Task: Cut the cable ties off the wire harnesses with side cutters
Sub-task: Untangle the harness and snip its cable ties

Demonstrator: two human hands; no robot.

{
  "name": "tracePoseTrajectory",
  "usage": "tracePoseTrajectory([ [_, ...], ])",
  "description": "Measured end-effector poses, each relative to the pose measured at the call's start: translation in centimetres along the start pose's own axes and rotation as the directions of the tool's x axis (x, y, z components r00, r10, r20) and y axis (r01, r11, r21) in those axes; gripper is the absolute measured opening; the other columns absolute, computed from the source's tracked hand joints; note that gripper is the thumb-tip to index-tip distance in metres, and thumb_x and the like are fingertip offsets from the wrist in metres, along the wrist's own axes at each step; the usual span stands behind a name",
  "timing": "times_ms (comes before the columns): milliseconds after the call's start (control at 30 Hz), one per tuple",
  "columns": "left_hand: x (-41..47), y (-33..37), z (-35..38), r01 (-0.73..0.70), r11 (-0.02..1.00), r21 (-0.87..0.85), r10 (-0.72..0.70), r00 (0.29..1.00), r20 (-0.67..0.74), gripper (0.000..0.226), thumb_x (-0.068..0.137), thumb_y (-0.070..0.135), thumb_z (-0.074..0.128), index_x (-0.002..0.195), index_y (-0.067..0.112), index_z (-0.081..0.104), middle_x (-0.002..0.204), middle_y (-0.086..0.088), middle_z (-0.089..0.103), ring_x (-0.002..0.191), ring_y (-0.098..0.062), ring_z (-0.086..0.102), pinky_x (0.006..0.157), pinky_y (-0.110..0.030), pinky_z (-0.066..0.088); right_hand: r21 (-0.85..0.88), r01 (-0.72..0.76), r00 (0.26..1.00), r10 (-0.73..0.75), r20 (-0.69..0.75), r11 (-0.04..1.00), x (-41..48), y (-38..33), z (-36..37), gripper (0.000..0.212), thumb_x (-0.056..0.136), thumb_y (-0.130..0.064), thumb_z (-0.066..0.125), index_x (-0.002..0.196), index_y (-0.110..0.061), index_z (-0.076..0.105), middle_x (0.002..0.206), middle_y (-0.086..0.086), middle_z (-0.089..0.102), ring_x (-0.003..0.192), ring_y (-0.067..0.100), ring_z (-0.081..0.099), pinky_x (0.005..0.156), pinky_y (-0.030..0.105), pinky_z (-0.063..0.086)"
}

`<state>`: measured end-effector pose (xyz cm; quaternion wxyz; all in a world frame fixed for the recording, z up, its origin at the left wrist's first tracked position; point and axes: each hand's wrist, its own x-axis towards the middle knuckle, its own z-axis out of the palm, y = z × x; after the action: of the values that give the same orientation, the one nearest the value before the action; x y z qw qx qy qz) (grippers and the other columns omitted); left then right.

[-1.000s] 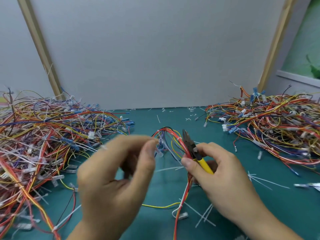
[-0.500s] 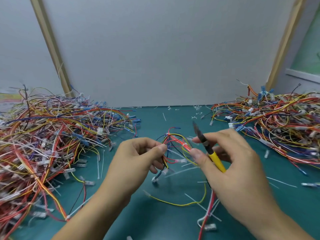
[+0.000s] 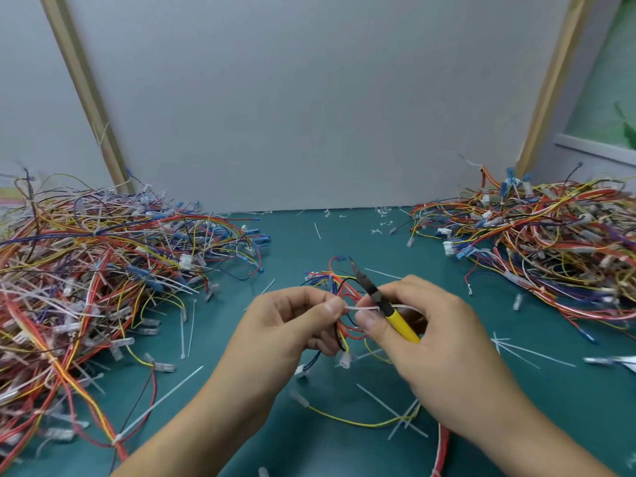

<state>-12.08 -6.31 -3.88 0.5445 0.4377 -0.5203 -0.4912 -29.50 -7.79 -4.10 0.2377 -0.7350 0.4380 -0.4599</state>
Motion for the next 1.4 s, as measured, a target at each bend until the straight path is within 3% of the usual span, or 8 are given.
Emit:
tracePoseTrajectory([
  [267, -0.1, 0.1, 0.2, -0.021, 0.986, 0.165, 0.024, 1.000, -0.020, 0.015, 0.076, 0.025, 0.066, 0.067, 0.014, 0.069, 0.055, -0.001, 0.059, 0.051, -0.011, 0.051, 0.057, -0.018, 0.045, 0.068, 0.020, 0.999, -0.022, 0.027, 0.997, -0.5, -1.0, 0.1, 0.013, 0.089, -0.044, 0.064, 0.078, -0.038, 0.062, 0.063, 0.000, 0.059, 0.054, 0.016, 0.050, 0.053, 0.031, 0.042],
  [433, 0.0, -0.1, 0.4, 0.035, 0.983, 0.181, -0.027, 0.999, -0.047, 0.018, 0.072, 0.026, 0.064, 0.067, 0.009, 0.067, 0.054, -0.007, 0.059, 0.051, -0.019, 0.052, 0.065, -0.036, 0.041, -0.007, -0.006, 1.000, 0.007, 0.008, 1.000, -0.5, -0.6, 0.6, 0.020, 0.091, -0.032, 0.066, 0.074, -0.026, 0.057, 0.056, -0.012, 0.055, 0.051, 0.009, 0.044, 0.048, 0.019, 0.033],
  [633, -0.1, 0.4, -0.7, 0.025, 0.991, 0.135, -0.029, 0.999, 0.030, 0.010, 0.075, 0.015, 0.078, 0.081, 0.007, 0.075, 0.068, -0.013, 0.070, 0.059, -0.019, 0.064, 0.062, -0.023, 0.053, 0.071, -0.057, 0.998, 0.058, -0.017, 0.996, -0.1, 0.0, 0.0, 0.022, 0.089, -0.037, 0.064, 0.074, -0.022, 0.059, 0.050, -0.007, 0.047, 0.047, 0.006, 0.037, 0.046, 0.027, 0.036],
  [833, 0.1, 0.4, -0.8, 0.057, 0.989, 0.134, -0.048, 0.996, -0.072, 0.006, 0.074, 0.009, 0.081, 0.078, 0.010, 0.077, 0.073, -0.016, 0.074, 0.062, -0.019, 0.067, 0.063, -0.025, 0.057, 0.108, -0.055, 0.991, 0.068, -0.117, 0.993, 0.3, -1.2, -1.4, 0.029, 0.080, -0.054, 0.069, 0.077, -0.025, 0.066, 0.054, -0.001, 0.060, 0.045, 0.011, 0.049, 0.045, 0.027, 0.044],
  [900, 0.2, 0.3, -0.8, 0.050, 0.995, 0.092, -0.037, 0.989, -0.144, 0.003, 0.079, 0.004, 0.076, 0.077, 0.006, 0.076, 0.073, -0.019, 0.073, 0.061, -0.021, 0.068, 0.061, -0.025, 0.057, 0.124, -0.048, 0.982, 0.069, -0.174, 0.991, 0.2, -2.3, -2.2, 0.044, 0.076, -0.068, 0.067, 0.083, -0.025, 0.067, 0.063, 0.006, 0.066, 0.054, 0.025, 0.061, 0.053, 0.039, 0.052],
  [1033, 0.3, 0.1, -0.5, 0.032, 0.998, 0.047, -0.020, 0.974, -0.226, 0.015, 0.082, 0.000, 0.071, 0.070, 0.008, 0.076, 0.066, -0.016, 0.072, 0.056, -0.017, 0.067, 0.055, -0.023, 0.055, 0.143, -0.111, 0.993, 0.114, -0.012, 0.983, -1.1, -4.0, -1.5, 0.059, 0.063, -0.076, 0.062, 0.083, -0.020, 0.065, 0.062, 0.015, 0.064, 0.056, 0.035, 0.061, 0.052, 0.049, 0.053],
  [1267, 0.3, 0.1, -0.3, 0.027, 1.000, 0.007, -0.024, 0.960, -0.278, 0.019, 0.084, 0.003, 0.070, 0.066, 0.007, 0.072, 0.058, -0.010, 0.068, 0.051, -0.016, 0.066, 0.048, -0.018, 0.051, 0.130, -0.127, 0.984, 0.109, 0.138, 0.983, -2.3, -4.1, -0.2, 0.043, 0.060, -0.059, 0.054, 0.080, -0.023, 0.067, 0.062, 0.014, 0.065, 0.055, 0.032, 0.062, 0.059, 0.052, 0.056],
  [1400, 0.4, 0.1, -0.3, 0.054, 0.998, 0.037, -0.042, 0.958, -0.282, 0.016, 0.085, 0.007, 0.070, 0.070, 0.002, 0.070, 0.062, -0.016, 0.069, 0.050, -0.014, 0.065, 0.046, -0.017, 0.049, 0.411, -0.404, 0.875, 0.215, 0.434, 0.817, -2.0, -4.0, -0.1, 0.046, 0.051, -0.042, 0.050, 0.074, -0.010, 0.074, 0.065, 0.020, 0.069, 0.055, 0.028, 0.066, 0.054, 0.032, 0.056],
])
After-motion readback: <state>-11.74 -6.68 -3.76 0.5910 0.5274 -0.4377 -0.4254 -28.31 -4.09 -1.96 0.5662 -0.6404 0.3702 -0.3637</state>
